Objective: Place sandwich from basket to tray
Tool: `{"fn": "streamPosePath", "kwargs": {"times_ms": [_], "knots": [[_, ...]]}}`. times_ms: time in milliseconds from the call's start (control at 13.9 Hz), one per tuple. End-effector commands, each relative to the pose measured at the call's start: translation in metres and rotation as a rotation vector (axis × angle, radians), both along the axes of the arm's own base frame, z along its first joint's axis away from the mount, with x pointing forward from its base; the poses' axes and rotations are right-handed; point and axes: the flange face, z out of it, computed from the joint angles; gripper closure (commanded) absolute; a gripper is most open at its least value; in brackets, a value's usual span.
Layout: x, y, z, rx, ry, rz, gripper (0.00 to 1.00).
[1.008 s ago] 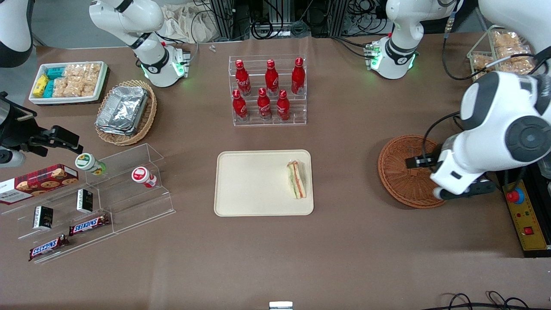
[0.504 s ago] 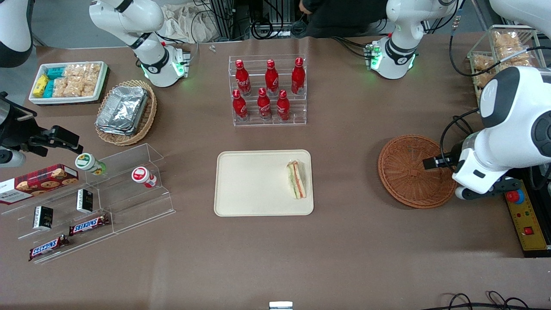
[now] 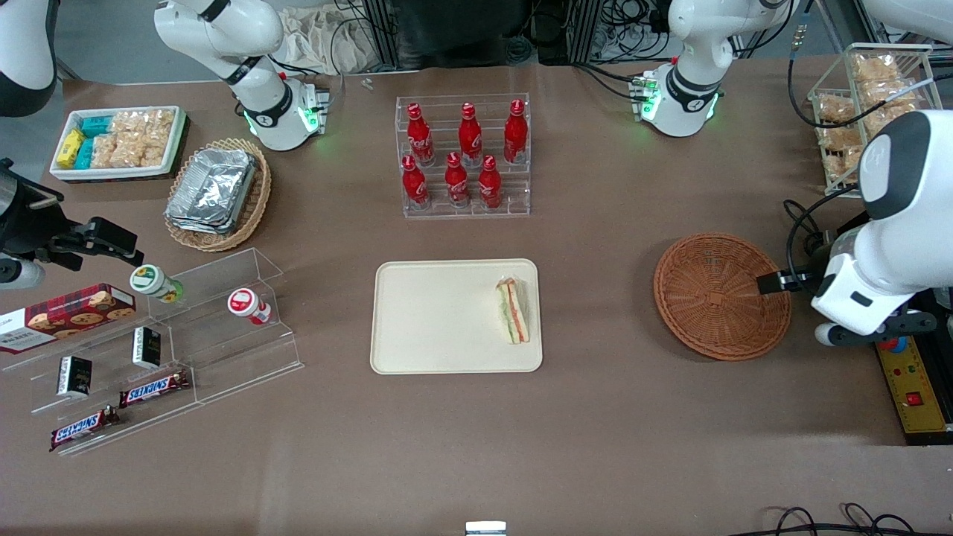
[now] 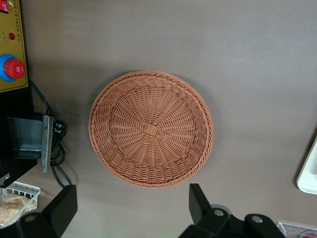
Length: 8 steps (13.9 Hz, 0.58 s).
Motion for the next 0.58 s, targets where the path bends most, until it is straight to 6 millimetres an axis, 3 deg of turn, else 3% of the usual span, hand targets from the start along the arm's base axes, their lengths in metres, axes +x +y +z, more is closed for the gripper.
{"fn": "streamPosePath", "kwargs": {"times_ms": [0, 504], "knots": [[-0.009, 0.017, 0.018, -0.041, -0.024, -0.024, 0.00], [-0.007, 0.026, 0.024, -0.046, -0.036, -0.071, 0.00]]}}
